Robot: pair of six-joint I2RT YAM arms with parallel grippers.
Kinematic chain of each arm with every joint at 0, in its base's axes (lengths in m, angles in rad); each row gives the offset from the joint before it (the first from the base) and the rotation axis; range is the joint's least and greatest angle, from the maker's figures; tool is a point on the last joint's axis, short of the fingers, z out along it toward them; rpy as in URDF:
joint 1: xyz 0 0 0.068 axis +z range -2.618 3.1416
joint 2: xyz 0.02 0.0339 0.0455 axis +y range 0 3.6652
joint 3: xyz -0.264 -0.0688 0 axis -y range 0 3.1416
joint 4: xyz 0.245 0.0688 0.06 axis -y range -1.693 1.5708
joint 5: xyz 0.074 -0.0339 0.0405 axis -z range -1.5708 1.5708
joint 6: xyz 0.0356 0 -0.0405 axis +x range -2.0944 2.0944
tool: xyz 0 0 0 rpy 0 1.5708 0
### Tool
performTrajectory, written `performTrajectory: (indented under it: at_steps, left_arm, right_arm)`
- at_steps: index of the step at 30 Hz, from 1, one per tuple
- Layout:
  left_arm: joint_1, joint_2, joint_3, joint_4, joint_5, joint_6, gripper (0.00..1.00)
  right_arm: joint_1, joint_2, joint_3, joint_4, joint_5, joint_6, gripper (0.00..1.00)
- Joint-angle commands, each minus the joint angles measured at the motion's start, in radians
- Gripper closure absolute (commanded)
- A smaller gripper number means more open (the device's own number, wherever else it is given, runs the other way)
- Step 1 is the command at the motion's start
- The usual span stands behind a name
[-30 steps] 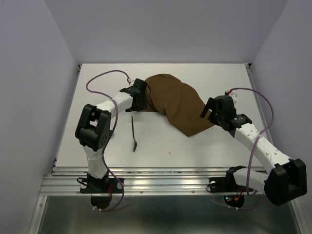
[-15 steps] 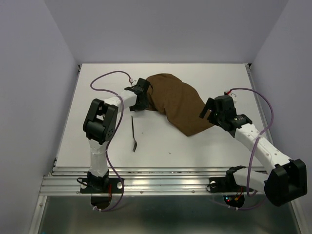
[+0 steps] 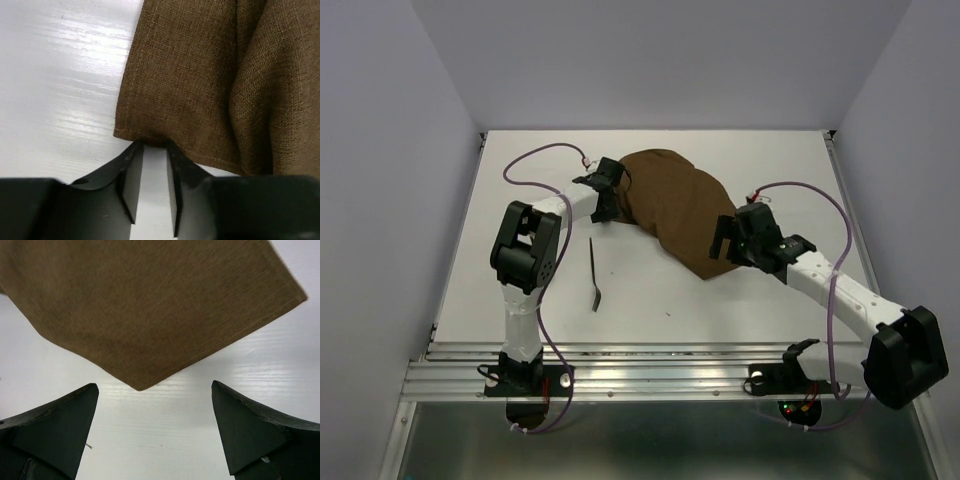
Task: Fold the napkin into a case and place the utensils inside
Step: Pick up the crumpled napkin from the center of the board.
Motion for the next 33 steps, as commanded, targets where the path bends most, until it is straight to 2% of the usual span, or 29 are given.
performTrajectory:
  at_steps: [1, 2, 4, 11, 18, 24, 26, 28, 29, 30, 32, 33]
  left_arm:
    - [0.002, -0.031, -0.016, -0.003, 0.0, -0.002, 0.55]
    - [0.002, -0.057, -0.021, 0.003, -0.001, -0.004, 0.44]
    - [0.002, -0.09, -0.028, 0.003, -0.007, -0.01, 0.37]
    - [0.034, -0.134, -0.031, 0.021, -0.035, -0.035, 0.33]
    - [0.059, -0.039, 0.013, 0.033, 0.0, -0.027, 0.26]
    - [0.059, 0.032, 0.03, 0.026, 0.029, -0.029, 0.26]
    - [0.059, 0.044, 0.03, 0.024, 0.038, -0.033, 0.3]
    - [0.057, 0.058, 0.026, 0.024, 0.049, -0.035, 0.42]
    - [0.057, 0.067, 0.027, 0.023, 0.052, -0.035, 0.56]
    - [0.057, 0.07, 0.027, 0.021, 0.055, -0.035, 0.65]
    - [0.057, 0.074, 0.03, 0.015, 0.058, -0.032, 0.82]
    - [0.057, 0.07, 0.029, 0.013, 0.063, -0.03, 1.0]
  right_arm:
    - [0.077, 0.046, 0.026, -0.018, 0.07, 0.0, 0.0]
    - [0.088, 0.054, 0.026, -0.016, 0.073, 0.006, 0.0]
    - [0.088, 0.056, 0.031, -0.01, 0.076, 0.009, 0.0]
    - [0.108, 0.068, 0.061, -0.01, 0.09, -0.005, 0.0]
    - [0.174, 0.144, 0.09, -0.008, 0.119, 0.001, 0.0]
    - [0.243, 0.204, 0.121, -0.007, 0.157, 0.007, 0.0]
    - [0.258, 0.236, 0.129, -0.008, 0.168, 0.007, 0.0]
    - [0.271, 0.261, 0.139, -0.018, 0.189, 0.014, 0.0]
    - [0.28, 0.287, 0.144, -0.022, 0.203, 0.017, 0.0]
    - [0.28, 0.299, 0.147, -0.024, 0.206, 0.017, 0.0]
    - [0.289, 0.322, 0.15, -0.022, 0.22, 0.018, 0.07]
    - [0.289, 0.341, 0.149, -0.015, 0.224, 0.011, 0.1]
